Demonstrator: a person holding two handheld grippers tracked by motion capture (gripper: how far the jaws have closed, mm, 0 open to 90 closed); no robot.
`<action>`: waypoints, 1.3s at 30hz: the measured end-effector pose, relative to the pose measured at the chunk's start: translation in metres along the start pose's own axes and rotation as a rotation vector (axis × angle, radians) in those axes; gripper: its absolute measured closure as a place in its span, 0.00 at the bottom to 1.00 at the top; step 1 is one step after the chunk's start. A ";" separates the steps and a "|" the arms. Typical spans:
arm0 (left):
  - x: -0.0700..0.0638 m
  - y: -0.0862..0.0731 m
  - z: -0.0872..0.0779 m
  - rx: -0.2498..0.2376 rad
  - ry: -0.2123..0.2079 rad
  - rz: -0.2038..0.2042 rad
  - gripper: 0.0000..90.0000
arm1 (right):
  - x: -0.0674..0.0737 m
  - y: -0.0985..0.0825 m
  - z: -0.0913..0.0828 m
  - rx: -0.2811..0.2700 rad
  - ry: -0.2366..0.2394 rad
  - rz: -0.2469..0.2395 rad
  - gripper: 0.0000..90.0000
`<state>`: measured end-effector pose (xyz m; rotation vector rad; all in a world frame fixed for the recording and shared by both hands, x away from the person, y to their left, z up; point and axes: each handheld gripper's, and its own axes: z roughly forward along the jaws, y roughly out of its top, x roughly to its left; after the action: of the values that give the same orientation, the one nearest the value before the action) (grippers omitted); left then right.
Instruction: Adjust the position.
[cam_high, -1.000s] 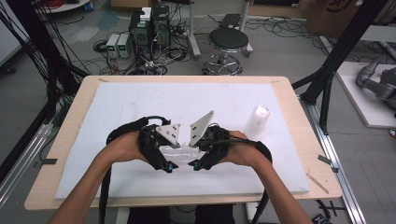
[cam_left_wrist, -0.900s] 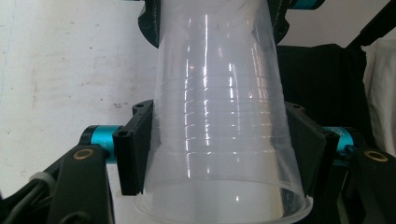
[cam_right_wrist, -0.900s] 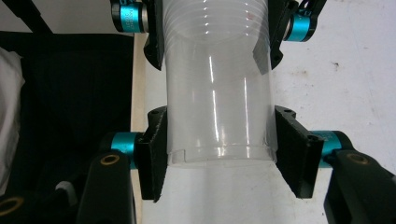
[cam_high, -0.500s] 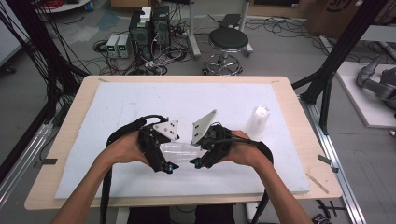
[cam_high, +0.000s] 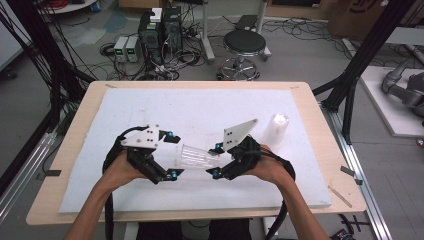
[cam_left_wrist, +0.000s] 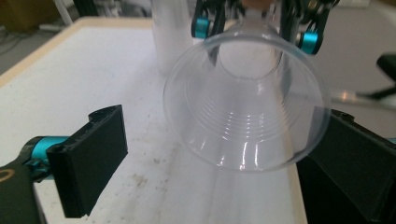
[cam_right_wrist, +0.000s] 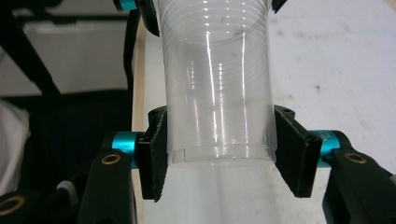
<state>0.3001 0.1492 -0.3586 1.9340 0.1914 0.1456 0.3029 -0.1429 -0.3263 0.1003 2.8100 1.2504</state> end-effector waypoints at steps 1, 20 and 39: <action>0.000 -0.004 -0.002 -0.038 0.000 -0.012 0.06 | 0.000 -0.003 0.000 -0.022 -0.004 0.006 0.48; -0.004 -0.034 0.001 -0.214 -0.021 -0.068 0.06 | 0.000 -0.036 0.016 -0.246 -0.018 0.065 0.48; -0.005 -0.025 0.023 -0.270 -0.064 -0.076 0.06 | 0.000 -0.044 0.021 -0.397 -0.003 0.054 0.48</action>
<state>0.2981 0.1362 -0.3901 1.6578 0.1923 0.0553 0.3036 -0.1569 -0.3736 0.1570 2.5096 1.7866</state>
